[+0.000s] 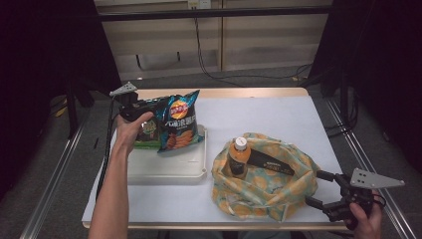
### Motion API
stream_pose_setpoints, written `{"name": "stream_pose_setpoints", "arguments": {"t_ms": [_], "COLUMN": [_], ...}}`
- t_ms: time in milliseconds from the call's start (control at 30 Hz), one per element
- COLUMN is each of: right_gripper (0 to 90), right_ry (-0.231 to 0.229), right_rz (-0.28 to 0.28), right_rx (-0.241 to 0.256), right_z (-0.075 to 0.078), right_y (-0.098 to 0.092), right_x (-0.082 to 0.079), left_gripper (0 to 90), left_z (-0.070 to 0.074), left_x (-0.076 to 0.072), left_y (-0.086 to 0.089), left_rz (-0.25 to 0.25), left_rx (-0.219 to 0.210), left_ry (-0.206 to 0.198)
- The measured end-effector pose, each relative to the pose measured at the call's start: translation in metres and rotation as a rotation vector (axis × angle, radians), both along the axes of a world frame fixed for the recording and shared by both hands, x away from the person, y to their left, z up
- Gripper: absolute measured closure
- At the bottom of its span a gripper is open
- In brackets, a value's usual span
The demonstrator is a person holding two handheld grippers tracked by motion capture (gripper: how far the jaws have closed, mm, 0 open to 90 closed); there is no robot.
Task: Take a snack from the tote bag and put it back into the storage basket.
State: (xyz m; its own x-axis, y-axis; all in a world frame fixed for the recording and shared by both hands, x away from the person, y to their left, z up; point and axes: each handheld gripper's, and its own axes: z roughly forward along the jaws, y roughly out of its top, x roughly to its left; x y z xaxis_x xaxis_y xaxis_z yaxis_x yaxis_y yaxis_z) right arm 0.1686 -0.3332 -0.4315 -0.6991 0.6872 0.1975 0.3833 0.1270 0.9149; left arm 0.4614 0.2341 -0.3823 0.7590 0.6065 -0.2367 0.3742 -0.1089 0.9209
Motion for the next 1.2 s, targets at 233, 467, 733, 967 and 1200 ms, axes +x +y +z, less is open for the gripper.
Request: {"name": "stream_pose_setpoints", "arguments": {"t_ms": [233,467,733,967,1200], "right_gripper": [1.0,1.0,1.0,1.3,1.2], "right_ry": [0.000,0.001,0.005,0.004,-0.001], "right_rz": [0.001,0.008,0.012,0.019,0.018], "right_rx": [-0.001,-0.003,-0.003,-0.009,-0.008], "right_z": [-0.001,-0.001,-0.001,-0.001,-0.001], "right_y": [0.000,0.001,0.002,0.003,0.003], "right_x": [0.001,0.000,0.000,0.000,0.000], "left_gripper": [59.5,45.8,27.5,21.7,25.0], "left_z": [-0.003,-0.001,0.010,0.025,0.024], "left_x": [0.001,-0.001,-0.008,-0.033,-0.062], "left_y": [-0.002,0.002,0.008,0.021,0.027], "left_rz": [0.013,0.033,0.068,0.074,0.064], "left_rx": [0.006,0.037,0.047,0.089,0.057], "left_ry": [0.022,0.026,0.021,-0.001,-0.028]}}
